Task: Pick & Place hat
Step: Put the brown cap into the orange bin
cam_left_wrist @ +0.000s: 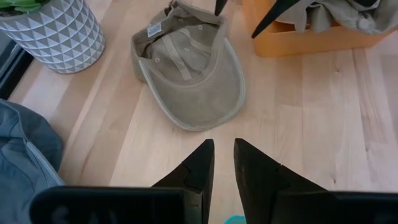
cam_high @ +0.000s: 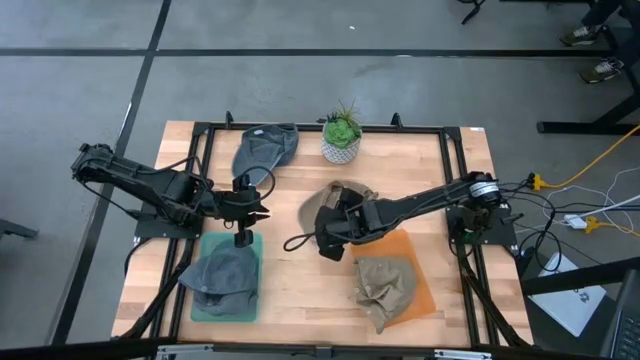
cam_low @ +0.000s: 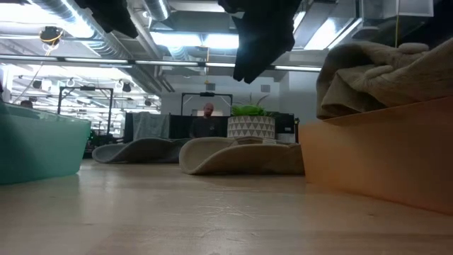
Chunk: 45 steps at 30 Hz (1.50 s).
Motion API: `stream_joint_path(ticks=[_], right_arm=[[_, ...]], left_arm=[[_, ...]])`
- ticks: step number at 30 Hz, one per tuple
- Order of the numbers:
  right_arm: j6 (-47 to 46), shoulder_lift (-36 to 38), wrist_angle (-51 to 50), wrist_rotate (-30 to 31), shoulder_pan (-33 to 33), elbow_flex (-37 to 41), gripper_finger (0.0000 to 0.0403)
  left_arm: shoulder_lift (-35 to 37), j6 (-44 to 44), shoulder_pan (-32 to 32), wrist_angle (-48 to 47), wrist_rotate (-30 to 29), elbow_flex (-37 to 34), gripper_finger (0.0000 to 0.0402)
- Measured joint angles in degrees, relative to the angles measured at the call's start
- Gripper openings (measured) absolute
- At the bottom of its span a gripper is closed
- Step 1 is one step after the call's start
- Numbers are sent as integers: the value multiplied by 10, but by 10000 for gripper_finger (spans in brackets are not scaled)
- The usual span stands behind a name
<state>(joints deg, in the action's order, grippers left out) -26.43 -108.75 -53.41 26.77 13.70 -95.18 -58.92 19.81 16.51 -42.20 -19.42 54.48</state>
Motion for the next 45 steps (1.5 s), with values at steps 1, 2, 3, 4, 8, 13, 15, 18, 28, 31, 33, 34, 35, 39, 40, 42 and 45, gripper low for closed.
stream_joint_path(ticks=[1, 2, 3, 4, 8, 13, 15, 18, 28, 31, 33, 34, 35, 39, 40, 42, 45], right_arm=[[0, 0, 0, 0, 0, 0, 236], [0, 0, 0, 0, 1, 0, 236], [0, 0, 0, 0, 1, 0, 236], [0, 0, 0, 0, 1, 0, 236], [1, 0, 0, 0, 1, 0, 236], [4, 0, -1, 0, 1, 0, 236], [19, 0, -1, 0, 1, 0, 236], [53, 0, -2, -14, 1, 0, 236], [138, -59, 4, -64, 1, 0, 236], [167, -79, 9, -64, 0, 0, 236], [182, -90, 17, -65, -2, 0, 236], [187, -97, 17, -65, -3, 0, 236], [195, -103, 19, -65, -4, 0, 236], [218, -128, 21, -74, -4, 0, 236], [224, -134, 21, -74, -4, 0, 236], [233, -145, 25, -68, -4, 0, 236], [240, -158, 28, -40, -4, 0, 227]], left_arm=[[0, 0, 0, 0, 0, 0, 59], [0, 0, 0, 0, 0, 0, 59], [0, 0, 0, 0, 0, 0, 59], [0, 0, 0, 0, 0, 0, 59], [0, 0, 0, 0, -1, 0, 59], [0, 0, 0, 0, -1, 0, 59], [0, 4, 0, 0, 3, 0, 59], [0, 4, 0, 0, 12, 0, 59], [0, 6, 0, -16, 12, 0, 59], [0, 9, 0, -17, 11, 0, 59], [0, 18, 0, -17, 11, 0, 59], [0, 19, 0, -17, 11, 0, 59], [0, 19, 0, -17, 11, 0, 59], [0, 25, 0, -17, 11, 0, 59], [0, 28, 0, -17, 11, 0, 59], [0, 30, 0, -17, 11, 0, 59], [0, 31, 0, -17, 11, 0, 59]])
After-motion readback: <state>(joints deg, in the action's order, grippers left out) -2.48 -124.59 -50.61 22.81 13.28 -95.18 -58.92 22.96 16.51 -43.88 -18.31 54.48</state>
